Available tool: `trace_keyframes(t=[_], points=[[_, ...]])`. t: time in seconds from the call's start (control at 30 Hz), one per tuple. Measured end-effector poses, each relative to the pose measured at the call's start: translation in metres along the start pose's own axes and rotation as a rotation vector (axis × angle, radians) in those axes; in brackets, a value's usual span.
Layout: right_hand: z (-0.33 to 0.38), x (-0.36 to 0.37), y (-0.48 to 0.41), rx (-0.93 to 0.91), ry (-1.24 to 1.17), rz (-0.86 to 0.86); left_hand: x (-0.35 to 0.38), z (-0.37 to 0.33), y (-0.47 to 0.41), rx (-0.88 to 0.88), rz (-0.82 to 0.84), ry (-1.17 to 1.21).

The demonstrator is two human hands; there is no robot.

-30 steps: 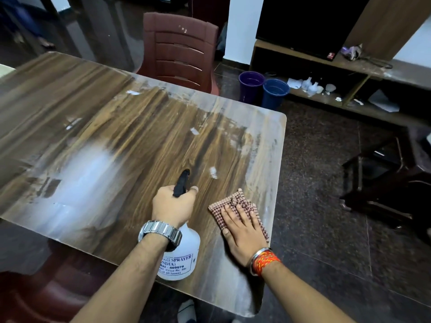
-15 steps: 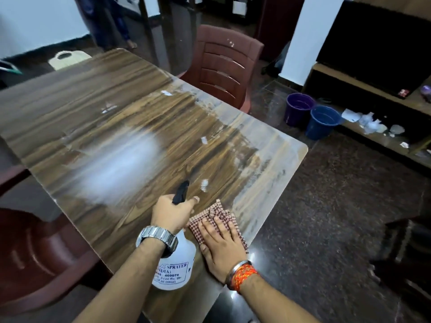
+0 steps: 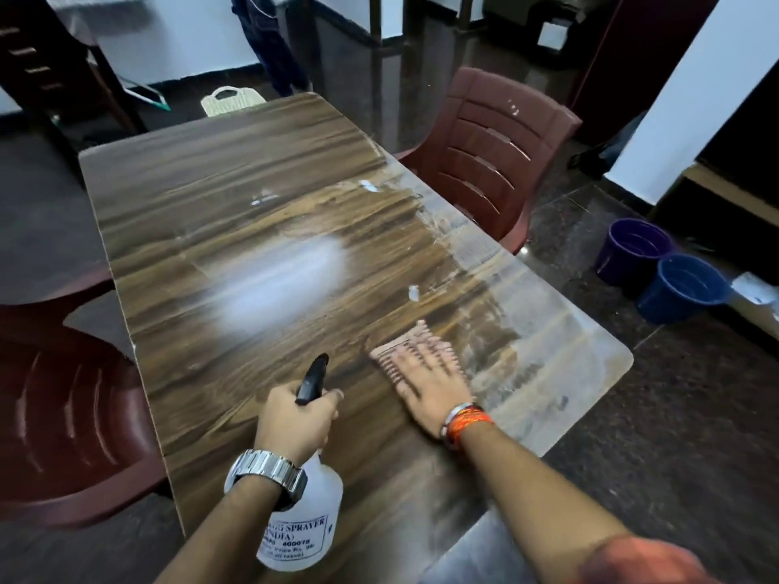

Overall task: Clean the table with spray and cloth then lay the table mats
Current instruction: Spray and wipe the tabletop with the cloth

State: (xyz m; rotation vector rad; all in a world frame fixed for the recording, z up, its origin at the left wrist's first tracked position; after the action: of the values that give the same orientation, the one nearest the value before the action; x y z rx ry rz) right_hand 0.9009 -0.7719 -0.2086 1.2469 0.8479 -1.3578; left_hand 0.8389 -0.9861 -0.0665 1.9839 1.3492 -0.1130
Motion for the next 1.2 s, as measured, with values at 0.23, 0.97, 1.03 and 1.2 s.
trace_keyframes(t=[0.23,0.97,1.03,1.2], points=[[-0.149,-0.032,0.007,0.649,-0.097,0.032,0.025,-0.023,-0.009,0.035,-0.045,0.042],[-0.268,-0.043,0.083,0.252,0.018,0.029,0.187,-0.028,0.096,-0.191,-0.364,0.190],[-0.259,-0.043,0.082,0.325,-0.026,0.027,0.192,-0.022,0.104,-0.214,-0.386,0.180],[-0.144,-0.015,0.128,-0.176,0.007,0.043,0.203,-0.016,0.118,-0.243,-0.398,0.117]])
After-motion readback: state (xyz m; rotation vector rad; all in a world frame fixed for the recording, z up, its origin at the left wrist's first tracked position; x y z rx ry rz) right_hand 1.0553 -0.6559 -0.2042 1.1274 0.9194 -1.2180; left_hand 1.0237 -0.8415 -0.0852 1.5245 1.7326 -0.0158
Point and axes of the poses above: each hand's wrist, its own y-axis away from the middle knuckle, its own x-axis out of the palm, z = x × y, the point moved 1 cm from there along -y, towards the middle knuckle, and after that the axes turned 4 degrees about z, right-handed, at the moved point
